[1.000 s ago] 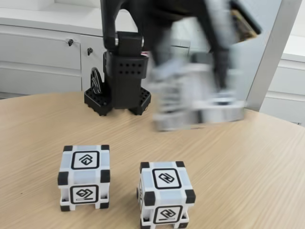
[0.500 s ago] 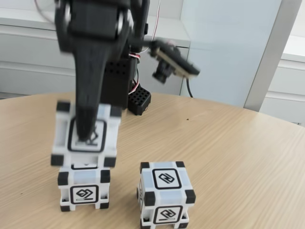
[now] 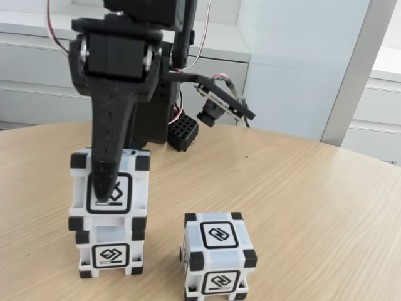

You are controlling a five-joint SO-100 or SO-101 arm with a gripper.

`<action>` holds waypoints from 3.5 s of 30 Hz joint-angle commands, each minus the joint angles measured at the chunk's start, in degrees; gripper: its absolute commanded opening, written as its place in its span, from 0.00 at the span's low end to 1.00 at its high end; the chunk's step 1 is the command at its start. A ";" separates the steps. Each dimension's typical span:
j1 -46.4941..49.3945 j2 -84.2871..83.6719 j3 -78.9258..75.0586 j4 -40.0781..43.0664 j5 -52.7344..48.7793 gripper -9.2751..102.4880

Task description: Stack cubes from left to right.

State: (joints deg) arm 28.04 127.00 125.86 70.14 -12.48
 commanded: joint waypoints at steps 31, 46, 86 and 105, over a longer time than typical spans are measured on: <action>-0.09 -0.97 -13.89 16.44 4.13 0.08; -0.09 -4.57 -13.89 16.35 5.45 0.08; -0.09 -7.03 -21.71 13.62 7.03 0.08; -0.35 -12.39 -21.71 14.50 5.45 0.31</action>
State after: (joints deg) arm 27.60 114.52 106.35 84.55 -6.50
